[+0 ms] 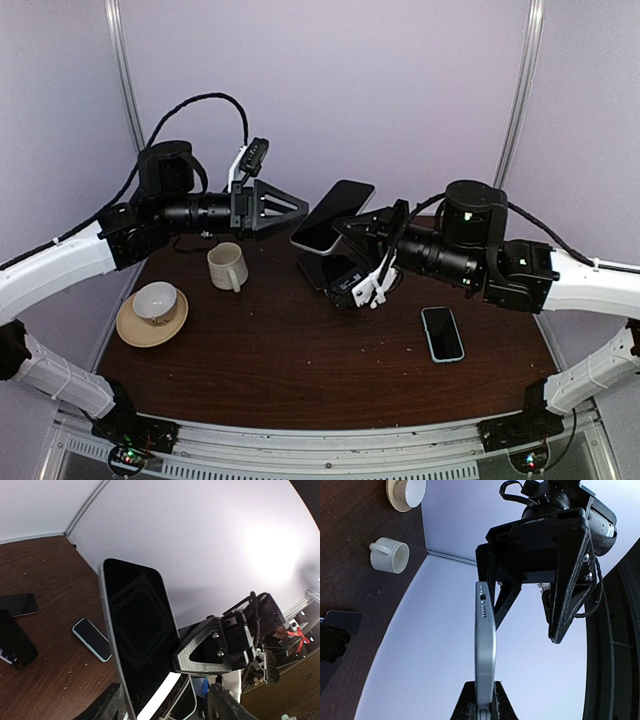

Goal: Put the phone into the phone case
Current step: Pass from the right arm to the left

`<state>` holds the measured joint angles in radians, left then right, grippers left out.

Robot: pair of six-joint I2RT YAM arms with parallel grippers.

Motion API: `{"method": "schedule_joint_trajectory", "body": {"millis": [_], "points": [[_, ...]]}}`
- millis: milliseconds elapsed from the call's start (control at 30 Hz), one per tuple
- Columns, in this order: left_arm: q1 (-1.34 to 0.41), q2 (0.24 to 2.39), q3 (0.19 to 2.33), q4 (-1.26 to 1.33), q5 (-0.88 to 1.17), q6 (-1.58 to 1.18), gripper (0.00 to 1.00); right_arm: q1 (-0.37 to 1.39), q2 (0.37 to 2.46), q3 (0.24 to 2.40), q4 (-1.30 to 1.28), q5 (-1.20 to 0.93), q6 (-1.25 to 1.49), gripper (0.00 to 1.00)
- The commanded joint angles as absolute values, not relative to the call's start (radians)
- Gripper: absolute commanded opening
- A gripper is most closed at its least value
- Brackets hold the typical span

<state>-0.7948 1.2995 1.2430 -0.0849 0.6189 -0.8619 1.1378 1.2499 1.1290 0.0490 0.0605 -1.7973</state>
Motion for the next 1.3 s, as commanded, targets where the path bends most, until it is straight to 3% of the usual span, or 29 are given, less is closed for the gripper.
{"method": "schedule_joint_trajectory", "body": {"millis": [0,333,700,1100,1267], "points": [[-0.796,1.267,1.187,0.099,0.711,-0.994,0.62,1.143,1.253,1.174,0.143,0.072,-1.789,0.0],[-0.795,1.228,1.199,-0.017,0.646,-0.901,0.72,1.145,1.285,1.217,0.143,0.043,-1.798,0.0],[-0.796,1.273,1.205,0.09,0.686,-0.97,0.7,1.154,1.281,1.249,0.103,0.04,-1.826,0.0],[-0.839,1.273,1.182,0.271,0.772,-1.004,0.31,1.16,1.308,1.256,0.102,0.051,-1.836,0.0],[-0.838,1.256,1.166,0.283,0.765,-0.998,0.07,1.168,1.304,1.255,0.086,0.058,-1.839,0.0]]}}
